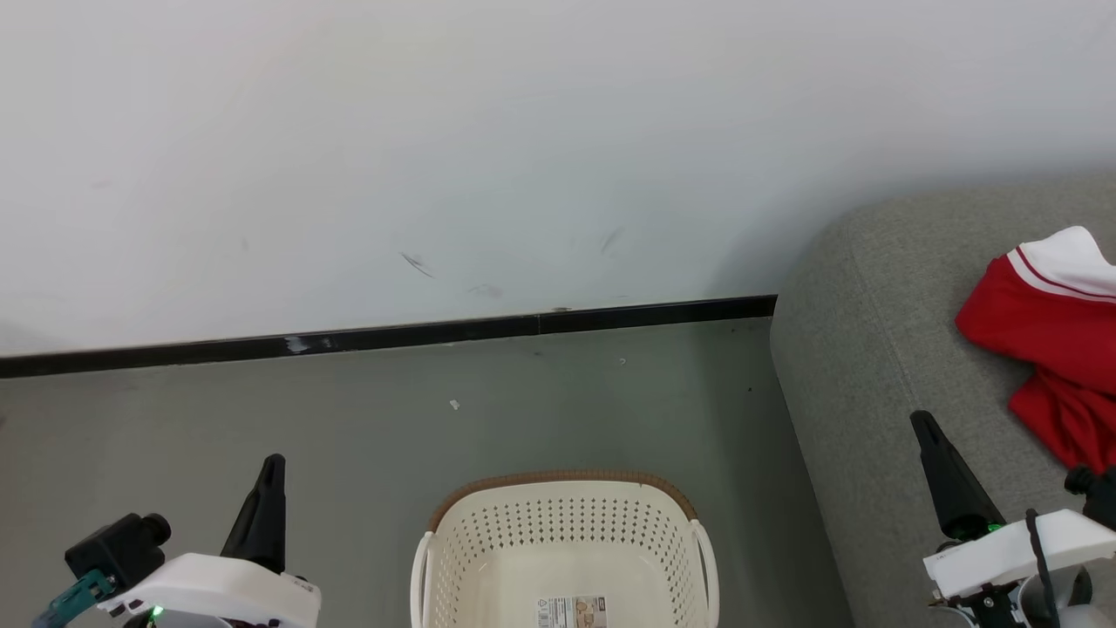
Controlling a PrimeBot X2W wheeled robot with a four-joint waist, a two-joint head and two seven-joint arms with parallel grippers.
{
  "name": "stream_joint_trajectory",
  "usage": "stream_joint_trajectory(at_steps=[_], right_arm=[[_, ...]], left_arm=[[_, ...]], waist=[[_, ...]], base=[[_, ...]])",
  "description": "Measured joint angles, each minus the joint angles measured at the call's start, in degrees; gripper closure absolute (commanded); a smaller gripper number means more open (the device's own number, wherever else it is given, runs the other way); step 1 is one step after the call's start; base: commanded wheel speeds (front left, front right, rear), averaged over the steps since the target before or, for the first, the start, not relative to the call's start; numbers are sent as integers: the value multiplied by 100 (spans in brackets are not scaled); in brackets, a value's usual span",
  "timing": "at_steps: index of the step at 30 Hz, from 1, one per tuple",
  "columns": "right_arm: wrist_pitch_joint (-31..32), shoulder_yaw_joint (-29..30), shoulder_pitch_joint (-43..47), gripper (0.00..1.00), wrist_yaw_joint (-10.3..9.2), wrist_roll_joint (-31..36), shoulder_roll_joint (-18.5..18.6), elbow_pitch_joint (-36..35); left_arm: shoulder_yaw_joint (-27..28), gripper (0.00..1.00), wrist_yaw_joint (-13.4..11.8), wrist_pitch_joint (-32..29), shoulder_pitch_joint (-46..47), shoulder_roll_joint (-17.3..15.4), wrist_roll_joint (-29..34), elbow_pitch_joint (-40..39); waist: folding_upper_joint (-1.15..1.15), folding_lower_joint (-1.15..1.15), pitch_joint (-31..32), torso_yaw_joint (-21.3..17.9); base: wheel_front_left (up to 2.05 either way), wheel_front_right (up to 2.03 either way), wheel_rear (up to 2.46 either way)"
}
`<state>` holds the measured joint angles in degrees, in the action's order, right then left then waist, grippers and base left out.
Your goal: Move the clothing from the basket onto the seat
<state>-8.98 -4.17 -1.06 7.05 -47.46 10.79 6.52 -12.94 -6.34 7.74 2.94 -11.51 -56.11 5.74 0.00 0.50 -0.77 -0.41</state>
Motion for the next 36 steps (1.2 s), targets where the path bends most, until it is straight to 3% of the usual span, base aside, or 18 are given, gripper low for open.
stream_joint_trajectory(at_steps=[7, 25, 36], right_arm=[[142, 88, -4, 100, 0, -524, -41, 124], [421, 241, -45, 100, 0, -1804, -158, 346], [604, 348, -63, 100, 0, -2631, -242, 498]], left_arm=[[162, 100, 56, -122, -2, 76, -407, 52], [557, 100, 336, -424, -2, 276, -1393, 191], [814, 100, 510, -646, -2, 422, -2037, 283]], waist=[[0, -1, 20, 4], [0, -39, 22, 15], [0, -45, 27, 22]], base=[[0, 0, 0], [0, 0, 0], [0, 0, 0]])
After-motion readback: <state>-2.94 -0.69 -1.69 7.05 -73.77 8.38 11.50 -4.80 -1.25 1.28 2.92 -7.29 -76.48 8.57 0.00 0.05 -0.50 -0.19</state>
